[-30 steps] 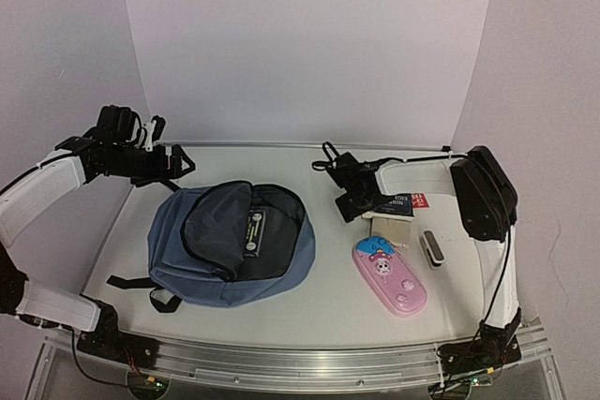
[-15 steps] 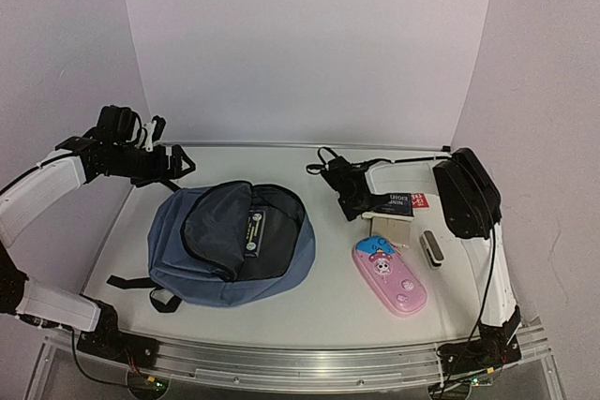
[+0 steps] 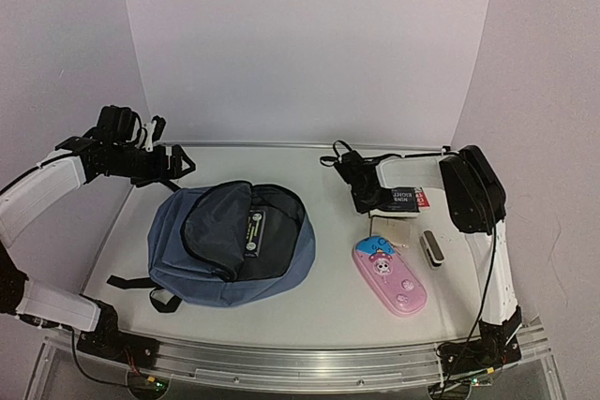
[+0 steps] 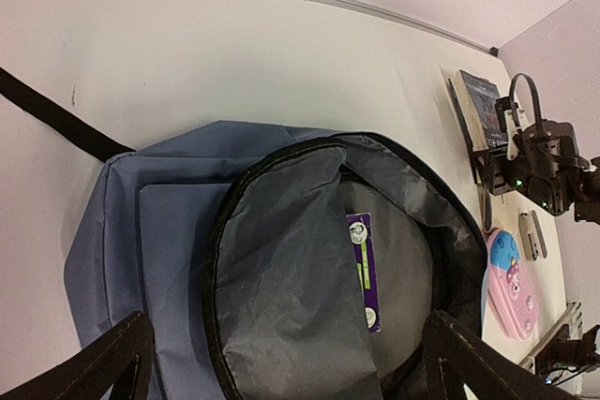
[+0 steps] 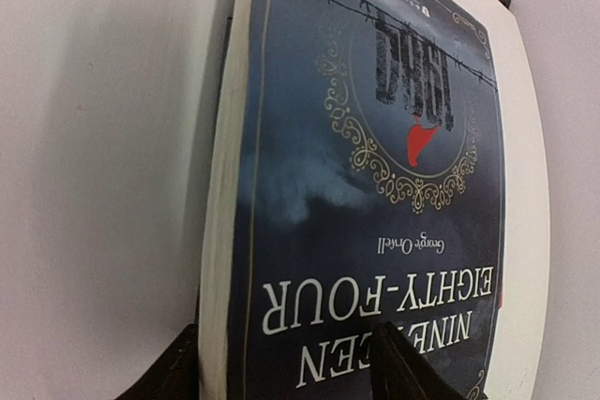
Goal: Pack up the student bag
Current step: Pick up the book from the center of the board.
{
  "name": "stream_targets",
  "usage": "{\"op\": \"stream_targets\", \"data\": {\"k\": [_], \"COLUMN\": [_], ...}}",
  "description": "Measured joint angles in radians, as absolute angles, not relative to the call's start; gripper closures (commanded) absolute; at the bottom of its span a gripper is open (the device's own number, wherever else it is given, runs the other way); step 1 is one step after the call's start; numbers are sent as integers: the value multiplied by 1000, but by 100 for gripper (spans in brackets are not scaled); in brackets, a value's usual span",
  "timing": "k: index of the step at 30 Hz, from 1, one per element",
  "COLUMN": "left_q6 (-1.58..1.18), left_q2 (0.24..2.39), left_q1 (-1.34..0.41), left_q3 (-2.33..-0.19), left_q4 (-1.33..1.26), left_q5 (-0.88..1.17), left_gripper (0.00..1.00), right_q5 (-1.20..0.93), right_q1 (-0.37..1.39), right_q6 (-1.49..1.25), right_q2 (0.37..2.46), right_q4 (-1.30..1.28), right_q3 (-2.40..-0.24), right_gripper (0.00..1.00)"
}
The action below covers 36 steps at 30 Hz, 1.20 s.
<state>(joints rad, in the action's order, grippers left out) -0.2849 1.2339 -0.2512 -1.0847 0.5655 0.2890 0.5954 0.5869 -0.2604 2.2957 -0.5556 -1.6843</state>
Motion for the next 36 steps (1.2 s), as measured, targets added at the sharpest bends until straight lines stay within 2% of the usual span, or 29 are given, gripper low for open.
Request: {"op": "stream_targets", "data": {"k": [6,8,16,29,36], "left_q6": [-288,-295,-490,-853,-933], "left_q2": [1234,1234,1202,1188,1328], "left_q1": [-251,-251,-286,-536,-615], "left_q3": [-1081,-1073,-978,-886,-881], "left_q4": [558,545,400,80,-80], "left_q5": [299,312,387,351,345], "left_gripper": [1,3,3,3,2], "right_q5": [602,602,449,14,-115], "right_q1": [576,573,537,524,534], "right_q6": [-252,-244,-248,-339,-406], "right_q2": [2278,2265,2128,1698,1629], "right_q4": [-515,-507,-449,-269,-174], "right_q3": [-1671,-1664,-1558,-1234,-1135], "right_gripper": [93,100,100,100,100]}}
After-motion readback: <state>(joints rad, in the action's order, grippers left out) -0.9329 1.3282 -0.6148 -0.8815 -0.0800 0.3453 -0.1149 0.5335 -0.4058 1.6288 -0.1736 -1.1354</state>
